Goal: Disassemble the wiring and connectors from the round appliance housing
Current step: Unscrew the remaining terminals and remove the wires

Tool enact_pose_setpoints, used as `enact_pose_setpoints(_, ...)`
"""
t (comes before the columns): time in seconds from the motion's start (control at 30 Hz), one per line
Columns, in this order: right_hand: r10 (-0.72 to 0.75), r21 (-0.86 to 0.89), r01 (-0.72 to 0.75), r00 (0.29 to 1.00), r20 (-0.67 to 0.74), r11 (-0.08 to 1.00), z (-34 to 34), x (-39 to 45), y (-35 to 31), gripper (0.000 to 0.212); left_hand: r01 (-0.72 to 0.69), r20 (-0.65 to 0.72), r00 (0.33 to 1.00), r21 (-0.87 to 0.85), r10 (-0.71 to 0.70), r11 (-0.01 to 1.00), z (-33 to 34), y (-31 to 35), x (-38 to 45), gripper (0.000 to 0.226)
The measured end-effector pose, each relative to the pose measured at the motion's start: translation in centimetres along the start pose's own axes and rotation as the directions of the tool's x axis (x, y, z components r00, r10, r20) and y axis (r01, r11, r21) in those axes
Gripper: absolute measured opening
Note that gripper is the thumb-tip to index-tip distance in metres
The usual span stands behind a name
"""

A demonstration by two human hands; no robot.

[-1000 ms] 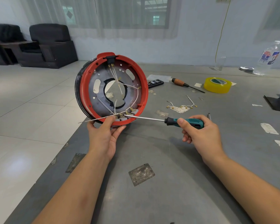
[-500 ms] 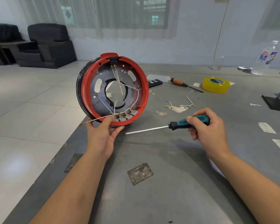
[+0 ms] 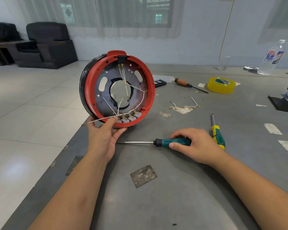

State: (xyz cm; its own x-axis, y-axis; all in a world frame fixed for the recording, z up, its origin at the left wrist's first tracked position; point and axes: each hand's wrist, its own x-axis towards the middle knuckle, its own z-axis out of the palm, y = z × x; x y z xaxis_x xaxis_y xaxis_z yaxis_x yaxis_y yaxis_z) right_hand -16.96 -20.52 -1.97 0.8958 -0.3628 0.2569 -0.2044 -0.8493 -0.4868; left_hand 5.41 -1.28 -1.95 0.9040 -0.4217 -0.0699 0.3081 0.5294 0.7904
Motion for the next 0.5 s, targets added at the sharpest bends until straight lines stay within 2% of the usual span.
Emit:
enact_pose_setpoints(0.1,-0.086,-0.128,0.093,0.995,0.054,0.987,-0.1,0.2,-0.1,0.033,0.013,0.002,1.0,-0.002,-0.013,1.0,0.1,-0.2,-0.1,0.053)
enact_pose_setpoints(0.2,-0.059,-0.104,0.067,0.995,0.081,0.992,-0.3,0.0,-0.2,0.035,0.033,0.025,0.999,0.009,-0.033,0.999,0.1,-0.4,-0.2,0.053)
enact_pose_setpoints(0.3,-0.044,-0.168,0.055,0.997,0.068,0.984,-0.2,0.0,-0.6,0.038,0.05,0.029,0.998,0.021,-0.051,0.999,0.2,-0.6,-0.2,0.057)
enact_pose_setpoints(0.4,-0.015,-0.199,0.009,1.0,-0.027,0.98,-0.1,0.5,-1.5,0.043,0.048,0.041,0.998,0.035,-0.049,0.998,0.2,-0.7,-0.3,0.058)
enact_pose_setpoints(0.5,-0.041,-0.142,0.021,0.99,-0.137,0.99,0.4,2.1,-3.2,0.027,0.049,0.043,0.998,0.044,-0.051,0.998,0.2,-0.8,-0.3,0.056)
